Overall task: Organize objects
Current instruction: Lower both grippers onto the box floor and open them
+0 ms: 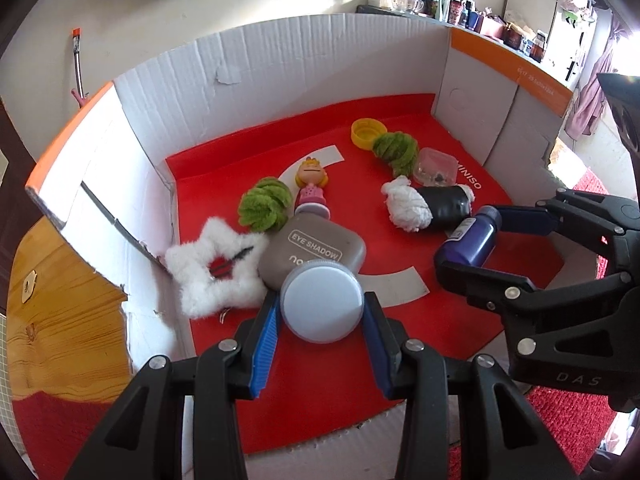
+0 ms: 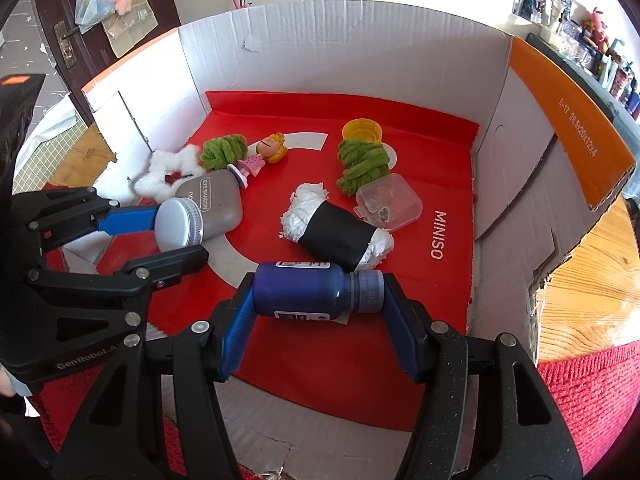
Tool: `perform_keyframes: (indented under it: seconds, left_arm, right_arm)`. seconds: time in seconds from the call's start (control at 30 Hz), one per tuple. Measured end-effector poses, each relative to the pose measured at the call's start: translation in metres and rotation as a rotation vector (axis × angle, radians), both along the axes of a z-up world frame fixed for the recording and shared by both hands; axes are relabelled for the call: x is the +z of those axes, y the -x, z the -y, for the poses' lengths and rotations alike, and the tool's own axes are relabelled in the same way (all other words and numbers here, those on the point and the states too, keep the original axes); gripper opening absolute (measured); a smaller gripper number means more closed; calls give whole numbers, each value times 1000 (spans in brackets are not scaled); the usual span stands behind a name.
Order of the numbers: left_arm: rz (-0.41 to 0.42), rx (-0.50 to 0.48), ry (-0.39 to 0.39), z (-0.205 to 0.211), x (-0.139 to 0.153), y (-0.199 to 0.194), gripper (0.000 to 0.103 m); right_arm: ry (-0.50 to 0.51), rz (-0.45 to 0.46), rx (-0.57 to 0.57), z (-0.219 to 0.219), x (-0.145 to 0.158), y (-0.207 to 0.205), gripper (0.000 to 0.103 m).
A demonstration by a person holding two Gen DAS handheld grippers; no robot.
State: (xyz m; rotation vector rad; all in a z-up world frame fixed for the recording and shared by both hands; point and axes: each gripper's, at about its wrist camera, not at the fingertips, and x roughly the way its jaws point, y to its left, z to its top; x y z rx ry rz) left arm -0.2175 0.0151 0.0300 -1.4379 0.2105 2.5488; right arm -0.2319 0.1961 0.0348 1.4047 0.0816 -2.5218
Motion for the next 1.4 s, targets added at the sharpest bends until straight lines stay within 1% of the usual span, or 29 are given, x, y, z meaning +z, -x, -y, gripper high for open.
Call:
perform_keyframes:
  seconds: [0.17, 0.33, 0.57, 0.73, 0.83, 1.1, 1.23, 1.4]
  left_arm:
    - [13, 4, -26, 3, 2, -5, 42]
    - [15, -5, -17, 1, 1, -10, 42]
    - [13, -6, -13, -1, 0, -7, 43]
    - [13, -5, -23, -1, 0, -5, 43]
    - [7, 1, -26, 0, 0, -5, 45]
    - [-9, 13, -30, 2, 1, -9, 45]
    - [-23, 30, -18, 4, 3, -12, 50]
    - [-32, 41, -18, 8, 3, -14, 50]
  right_arm:
    - [-5, -5, 1, 2, -1, 0, 58]
    - [-6, -7, 1, 3, -1, 1, 59]
    - [-7, -8, 3, 4, -1, 2, 59]
    - [-8, -9, 2, 3, -1, 2, 59]
    - [-5, -10, 1, 3, 0, 4, 59]
    - [10, -16, -2, 1, 0, 2, 59]
    - [32, -17, 0, 0, 2, 3, 59]
    - [43, -28, 1, -1, 4, 2, 61]
